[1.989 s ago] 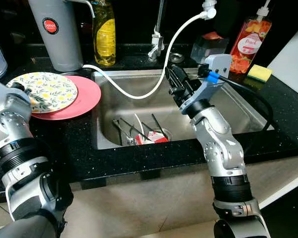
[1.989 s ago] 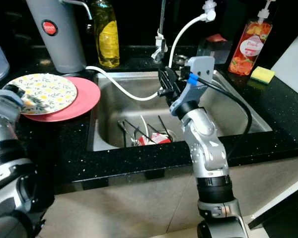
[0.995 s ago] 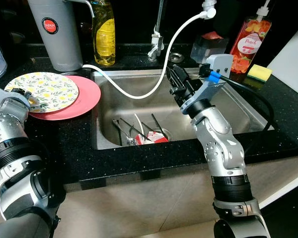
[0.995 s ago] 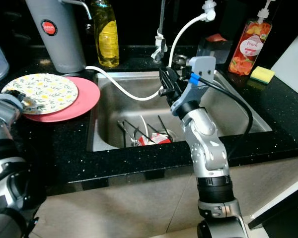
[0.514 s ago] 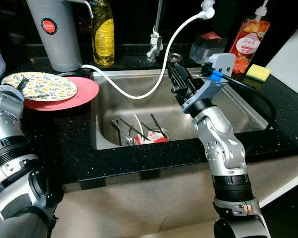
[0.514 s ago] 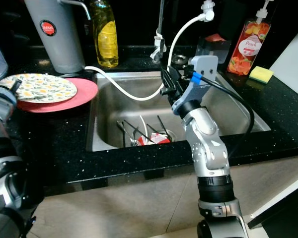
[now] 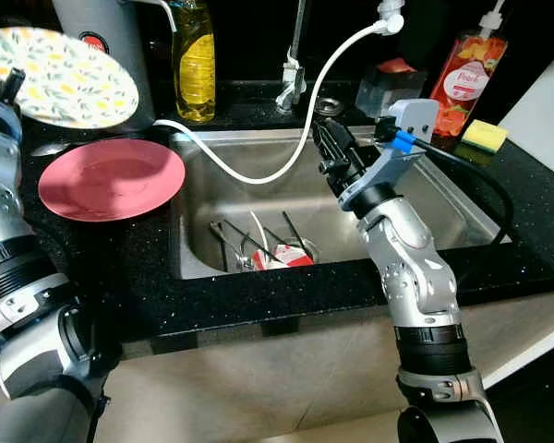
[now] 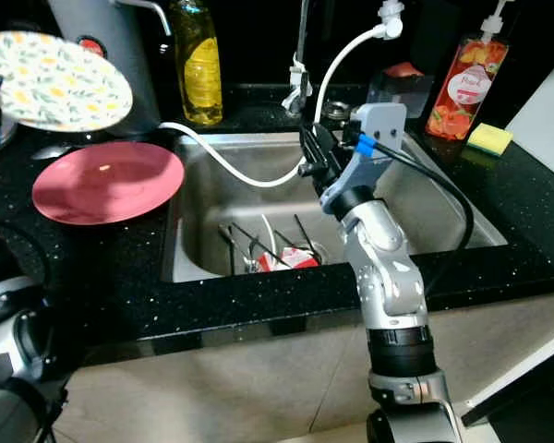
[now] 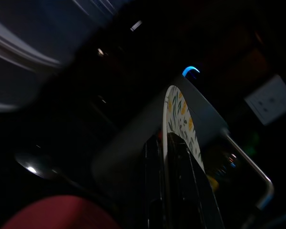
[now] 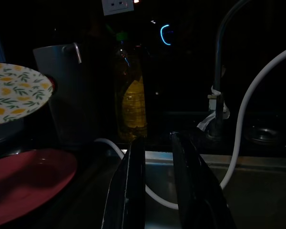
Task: Kitchen organization
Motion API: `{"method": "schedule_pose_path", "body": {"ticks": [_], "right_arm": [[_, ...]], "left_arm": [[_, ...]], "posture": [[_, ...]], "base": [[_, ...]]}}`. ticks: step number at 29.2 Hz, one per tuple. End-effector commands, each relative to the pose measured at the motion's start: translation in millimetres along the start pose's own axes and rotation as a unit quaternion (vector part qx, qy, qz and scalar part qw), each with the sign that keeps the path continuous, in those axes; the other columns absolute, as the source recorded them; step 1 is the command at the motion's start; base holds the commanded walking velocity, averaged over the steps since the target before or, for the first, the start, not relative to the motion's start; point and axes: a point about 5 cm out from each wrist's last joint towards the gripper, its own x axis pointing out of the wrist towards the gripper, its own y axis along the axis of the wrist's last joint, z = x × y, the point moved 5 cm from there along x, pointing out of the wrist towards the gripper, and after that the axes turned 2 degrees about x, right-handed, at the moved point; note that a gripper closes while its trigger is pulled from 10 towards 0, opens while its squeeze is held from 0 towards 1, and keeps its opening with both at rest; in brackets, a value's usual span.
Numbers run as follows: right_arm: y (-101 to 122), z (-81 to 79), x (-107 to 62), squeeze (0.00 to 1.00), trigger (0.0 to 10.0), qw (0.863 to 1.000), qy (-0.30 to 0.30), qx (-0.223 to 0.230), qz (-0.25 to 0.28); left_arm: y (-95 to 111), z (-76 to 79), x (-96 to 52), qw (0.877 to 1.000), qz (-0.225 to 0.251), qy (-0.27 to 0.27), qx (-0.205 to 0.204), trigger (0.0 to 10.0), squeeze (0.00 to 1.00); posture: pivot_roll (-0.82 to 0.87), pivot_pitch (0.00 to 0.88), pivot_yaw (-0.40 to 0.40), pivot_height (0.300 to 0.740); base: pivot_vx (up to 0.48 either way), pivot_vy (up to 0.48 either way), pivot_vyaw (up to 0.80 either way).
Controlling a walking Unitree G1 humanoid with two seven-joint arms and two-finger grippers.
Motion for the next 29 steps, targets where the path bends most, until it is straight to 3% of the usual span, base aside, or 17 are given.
{"method": "schedule_pose_path", "body": {"ticks": [1,2,7,9,11,13,14,15,16,17,18,20,22,23,25,29], "right_arm": [[1,1.7,1.4,0.0,10.0,1.0,-0.004,0.017,-0.001],[1,3.5,1.5,0.0,10.0,0.999,-0.008,0.032,0.001],[6,10.4,0.3,0.0,10.0,0.997,-0.015,0.074,0.006],[6,15.1,-0.5,0.0,10.0,0.997,-0.02,0.079,0.005],[4,18.6,-1.1,0.0,10.0,0.994,-0.02,0.108,0.001],[4,18.1,-1.2,0.0,10.0,0.993,-0.017,0.12,-0.003],[2,15.6,-1.4,0.0,10.0,0.99,-0.007,0.138,-0.009],[2,15.6,-1.4,0.0,10.0,0.99,-0.007,0.138,-0.009],[2,13.8,-1.6,0.0,10.0,0.989,0.001,0.151,-0.013],[1,4.6,-3.6,0.0,10.0,0.989,0.035,0.141,-0.024],[1,4.6,-3.6,0.0,10.0,0.989,0.035,0.141,-0.024],[-4,-13.3,-12.5,0.0,10.0,0.987,0.109,0.1,-0.058],[-8,-21.3,-19.2,0.0,10.0,0.983,0.145,0.083,-0.076],[-11,-29.3,-31.2,0.0,10.0,0.973,0.192,0.086,-0.097],[-11,-32.0,-35.2,0.0,10.0,0.969,0.206,0.09,-0.103],[1,-22.5,-35.7,0.0,10.0,0.966,0.189,0.158,-0.079]], "left_arm": [[-14,13.7,-0.7,0.999,-0.033,-0.028,-0.024,10.0,0.0],[-23,18.9,-2.1,0.996,-0.055,-0.048,-0.042,10.0,0.0],[-51,32.9,-8.7,0.987,-0.126,-0.084,-0.058,10.0,0.0],[-65,38.5,-10.8,0.978,-0.162,-0.09,-0.092,10.0,0.0],[-90,45.0,-14.0,0.969,-0.206,-0.092,-0.102,10.0,0.0],[-96,48.1,-15.4,0.965,-0.219,-0.094,-0.109,10.0,0.0],[-104,56.7,-18.3,0.958,-0.236,-0.112,-0.115,10.0,0.0],[-104,56.7,-18.3,0.958,-0.236,-0.112,-0.115,10.0,0.0],[-108,62.8,-20.8,0.953,-0.248,-0.125,-0.12,10.0,0.0],[-113,78.5,-27.1,0.941,-0.267,-0.17,-0.117,10.0,0.0],[-113,78.5,-27.1,0.941,-0.267,-0.17,-0.117,10.0,0.0],[-113,91.4,-33.3,0.932,-0.275,-0.214,-0.104,10.0,0.0],[-113,97.0,-37.1,0.925,-0.282,-0.231,-0.105,10.0,0.0],[-112,104.1,-42.7,0.918,-0.286,-0.258,-0.098,10.0,0.0],[-112,106.3,-44.5,0.915,-0.287,-0.267,-0.096,10.0,0.0],[-109,112.1,-50.0,0.907,-0.285,-0.297,-0.092,10.0,0.0]], "posture": [[0.06,0.0,-0.041,0.74],[0.06,0.0,-0.041,0.74],[0.06,0.0,-0.042,0.74],[0.06,0.0,-0.042,0.74],[0.06,0.0,-0.042,0.74],[0.06,0.0,-0.042,0.74],[0.06,0.0,-0.042,0.74],[0.06,0.0,-0.042,0.74],[0.06,0.0,-0.042,0.74],[0.05,0.0,-0.04,0.74],[0.05,0.0,-0.04,0.74],[0.05,0.0,-0.036,0.74],[0.05,0.0,-0.036,0.74],[0.05,0.0,-0.035,0.74],[0.05,0.0,-0.035,0.74],[0.05,0.0,-0.035,0.74]], "base": [[0.0,0.0,0.0],[0.0,0.0,0.0],[0.0,0.0,0.0],[0.0,0.0,0.0],[0.0,0.0,0.0],[0.0,0.0,0.0],[0.0,0.0,0.0],[0.0,0.0,0.0],[0.0,0.0,0.0],[0.0,0.0,0.0],[0.0,0.0,0.0],[0.0,0.0,0.0],[0.0,0.0,0.0],[0.0,0.0,0.0],[0.0,0.0,0.0],[0.0,0.0,0.0]]}}
